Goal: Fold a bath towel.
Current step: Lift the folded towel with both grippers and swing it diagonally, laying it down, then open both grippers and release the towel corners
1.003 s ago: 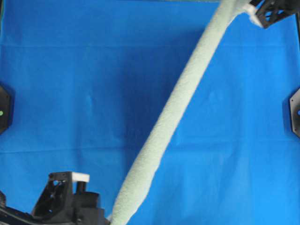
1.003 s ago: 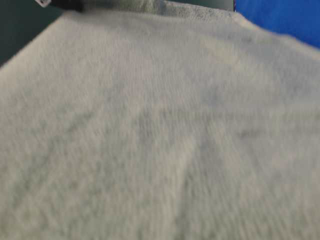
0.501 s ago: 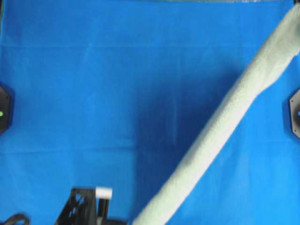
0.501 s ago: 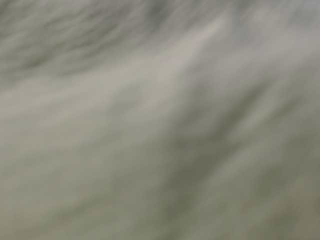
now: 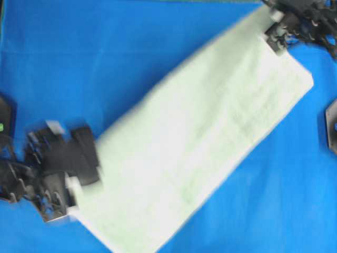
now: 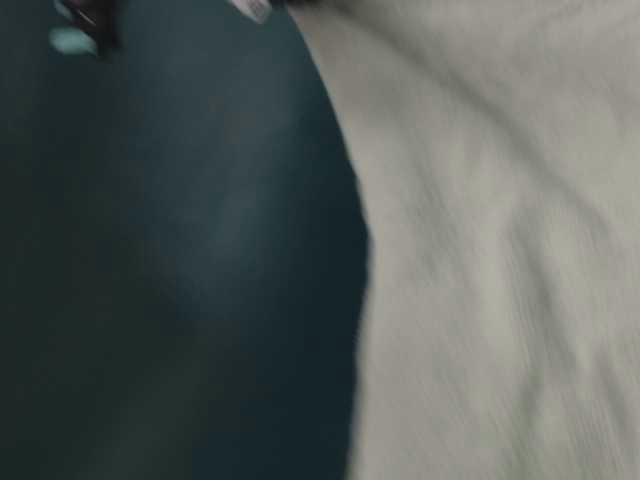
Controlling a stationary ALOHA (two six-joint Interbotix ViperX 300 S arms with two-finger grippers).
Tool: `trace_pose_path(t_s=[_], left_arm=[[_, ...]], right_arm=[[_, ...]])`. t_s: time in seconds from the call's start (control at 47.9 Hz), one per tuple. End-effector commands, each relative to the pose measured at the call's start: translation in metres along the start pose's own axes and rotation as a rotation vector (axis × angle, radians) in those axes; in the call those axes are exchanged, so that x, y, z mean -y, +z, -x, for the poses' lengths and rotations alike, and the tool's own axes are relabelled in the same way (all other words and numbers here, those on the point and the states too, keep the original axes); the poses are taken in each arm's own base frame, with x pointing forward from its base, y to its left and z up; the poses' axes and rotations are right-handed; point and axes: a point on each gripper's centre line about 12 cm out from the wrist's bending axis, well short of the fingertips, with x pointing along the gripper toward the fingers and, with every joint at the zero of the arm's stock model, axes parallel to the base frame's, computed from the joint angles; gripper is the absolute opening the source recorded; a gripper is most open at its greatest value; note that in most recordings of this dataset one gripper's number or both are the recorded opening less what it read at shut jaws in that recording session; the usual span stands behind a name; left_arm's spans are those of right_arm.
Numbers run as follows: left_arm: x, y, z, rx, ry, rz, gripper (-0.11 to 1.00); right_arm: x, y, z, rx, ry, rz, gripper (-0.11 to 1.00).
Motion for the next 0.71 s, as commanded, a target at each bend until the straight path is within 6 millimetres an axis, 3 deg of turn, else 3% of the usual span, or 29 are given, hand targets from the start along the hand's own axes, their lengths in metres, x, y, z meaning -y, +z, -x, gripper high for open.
trace_pose_path(t_s=[0.0,0.104,0.251,0.376,0.543,0.606,0.689], left_arm=[[-0.023,-0.023,-0.007,0.038,-0.059,0.053,0.09],[-0.043,-0.045,-0.023,0.068,-0.120,0.116,0.09],[-0.065,-0.069,-0.047,0.072,-0.145,0.142,0.09],[-0.078,-0.081,-0.061,0.044,-0.108,0.156,0.09],[-0.083,-0.080,-0.060,0.053,-0.105,0.151,0.10],[-0.083,-0.080,-0.059,0.059,-0.110,0.144,0.21],[-0.082,-0.077,-0.055,0.072,-0.118,0.132,0.46]], right_arm=[[-0.001,0.013,-0.028,0.046,0.065,-0.026,0.13],[-0.008,0.014,-0.065,0.030,0.112,-0.028,0.13],[-0.016,0.012,-0.094,-0.021,0.111,0.013,0.13],[-0.021,0.016,-0.103,-0.022,0.120,0.042,0.13],[-0.020,0.019,-0.104,-0.016,0.119,0.036,0.13],[-0.019,0.018,-0.103,-0.024,0.113,0.034,0.25],[-0.015,0.013,-0.099,-0.053,0.084,0.035,0.49]])
